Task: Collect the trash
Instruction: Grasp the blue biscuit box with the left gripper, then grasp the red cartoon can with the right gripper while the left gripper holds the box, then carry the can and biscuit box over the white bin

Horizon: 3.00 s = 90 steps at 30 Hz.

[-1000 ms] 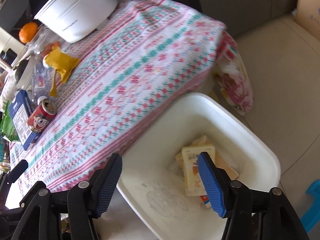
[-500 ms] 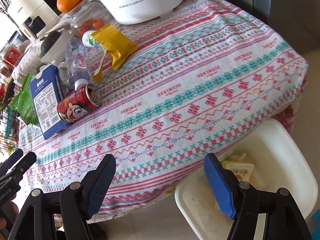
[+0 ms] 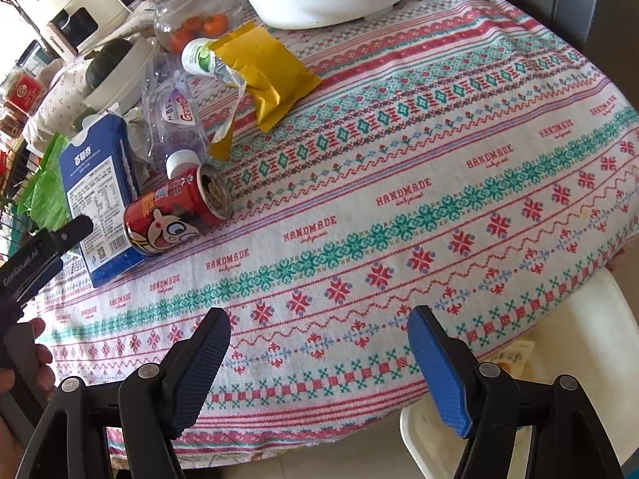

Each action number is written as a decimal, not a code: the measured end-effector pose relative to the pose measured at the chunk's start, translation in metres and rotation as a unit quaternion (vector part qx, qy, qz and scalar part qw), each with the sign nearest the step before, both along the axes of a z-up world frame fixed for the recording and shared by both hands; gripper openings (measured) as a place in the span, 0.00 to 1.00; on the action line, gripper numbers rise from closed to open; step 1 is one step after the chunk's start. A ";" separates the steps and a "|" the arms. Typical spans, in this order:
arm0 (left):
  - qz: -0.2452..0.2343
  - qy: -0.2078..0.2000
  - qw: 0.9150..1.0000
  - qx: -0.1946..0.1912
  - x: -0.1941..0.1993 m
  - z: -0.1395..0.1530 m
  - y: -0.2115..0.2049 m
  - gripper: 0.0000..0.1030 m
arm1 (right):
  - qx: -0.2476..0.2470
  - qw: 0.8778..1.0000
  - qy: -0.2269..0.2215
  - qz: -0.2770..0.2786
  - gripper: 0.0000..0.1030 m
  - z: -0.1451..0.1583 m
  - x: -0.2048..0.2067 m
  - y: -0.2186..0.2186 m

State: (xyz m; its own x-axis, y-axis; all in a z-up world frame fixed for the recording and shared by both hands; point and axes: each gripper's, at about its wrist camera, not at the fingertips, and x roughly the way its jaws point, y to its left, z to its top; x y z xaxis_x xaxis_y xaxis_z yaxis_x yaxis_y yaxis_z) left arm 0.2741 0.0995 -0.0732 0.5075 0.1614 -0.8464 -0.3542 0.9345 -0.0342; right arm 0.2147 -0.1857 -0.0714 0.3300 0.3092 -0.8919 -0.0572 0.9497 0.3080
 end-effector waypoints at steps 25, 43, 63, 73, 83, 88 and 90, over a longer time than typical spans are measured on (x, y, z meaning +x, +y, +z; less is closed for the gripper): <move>-0.031 0.023 0.997 -0.070 -0.024 0.002 0.033 0.91 | -0.026 0.999 -0.022 0.042 0.76 -0.006 0.027 0.044; -0.089 0.021 0.989 -0.113 -0.119 0.018 0.075 0.91 | -0.012 0.987 -0.106 0.124 0.94 -0.023 0.042 0.140; -0.099 0.025 0.989 -0.104 -0.131 0.015 0.084 0.91 | -0.033 0.991 -0.098 0.087 0.90 -0.045 0.067 0.148; -0.122 0.008 0.988 -0.095 -0.134 0.027 0.070 0.91 | -0.041 0.988 -0.107 0.106 0.89 -0.028 0.054 0.141; -0.166 -0.002 0.981 -0.098 -0.139 0.039 0.027 0.91 | -0.022 0.994 -0.075 0.073 0.88 0.010 0.029 0.089; -0.206 -0.004 0.974 -0.098 -0.139 0.045 -0.011 0.91 | -0.024 0.995 -0.078 0.053 0.88 0.028 0.006 0.052; -0.224 -0.005 0.969 -0.101 -0.139 0.047 -0.030 0.91 | -0.023 0.996 -0.079 0.043 0.88 0.031 -0.004 0.034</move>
